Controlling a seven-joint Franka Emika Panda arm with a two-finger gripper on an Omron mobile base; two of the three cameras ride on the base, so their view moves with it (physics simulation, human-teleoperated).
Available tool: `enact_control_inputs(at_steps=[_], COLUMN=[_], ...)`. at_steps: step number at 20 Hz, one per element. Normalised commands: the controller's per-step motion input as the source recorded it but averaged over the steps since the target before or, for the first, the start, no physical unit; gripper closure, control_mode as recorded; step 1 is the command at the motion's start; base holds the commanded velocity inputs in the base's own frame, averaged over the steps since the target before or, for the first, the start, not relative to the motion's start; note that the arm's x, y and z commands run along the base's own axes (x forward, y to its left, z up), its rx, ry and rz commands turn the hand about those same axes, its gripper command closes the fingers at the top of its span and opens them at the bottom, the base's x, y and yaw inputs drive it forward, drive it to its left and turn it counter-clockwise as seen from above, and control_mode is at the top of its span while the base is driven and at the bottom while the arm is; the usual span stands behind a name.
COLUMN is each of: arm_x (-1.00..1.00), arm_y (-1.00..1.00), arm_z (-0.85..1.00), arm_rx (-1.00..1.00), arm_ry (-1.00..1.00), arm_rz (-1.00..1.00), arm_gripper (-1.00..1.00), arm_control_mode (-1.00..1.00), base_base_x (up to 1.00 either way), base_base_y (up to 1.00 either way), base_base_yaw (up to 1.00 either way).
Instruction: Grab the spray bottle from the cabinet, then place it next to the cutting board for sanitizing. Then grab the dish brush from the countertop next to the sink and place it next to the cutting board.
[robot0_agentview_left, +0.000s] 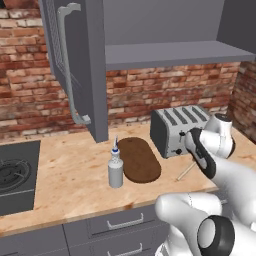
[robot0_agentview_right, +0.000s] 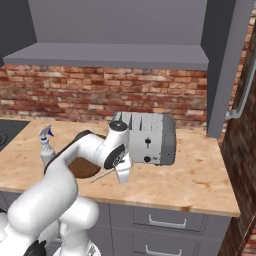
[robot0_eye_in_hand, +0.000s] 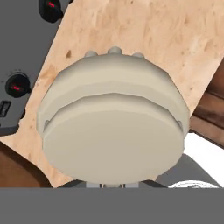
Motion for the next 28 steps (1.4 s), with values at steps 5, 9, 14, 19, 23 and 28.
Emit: enact_control_inputs(at_steps=[5, 9, 14, 19, 23, 28], arm_x=[0.49, 0.44, 0.46, 0.43, 0.42, 0.36], arm_y=[-0.03, -0.15, -0.14, -0.10, -0.02, 0.00], arm_z=[-0.40, -0.35, -0.35, -0.43, -0.36, -0.31], arm_rx=[0.03, 0.04, 0.03, 0.03, 0.01, 0.00], arm_ry=[0.00, 0.00, 0.00, 0.00, 0.00, -0.01], arm_rz=[0.00, 0.00, 0.00, 0.00, 0.00, 0.00], arm_gripper=[1.00, 1.00, 1.00, 1.00, 1.00, -1.00], arm_control_mode=[-1.00, -1.00, -1.00, -1.00, -1.00, -1.00], base_base_x=[0.00, 0.00, 0.00, 0.00, 0.00, 0.00], base_base_y=[0.00, 0.00, 0.00, 0.00, 0.00, 0.00], base_base_yaw=[0.00, 0.00, 0.00, 0.00, 0.00, 0.00])
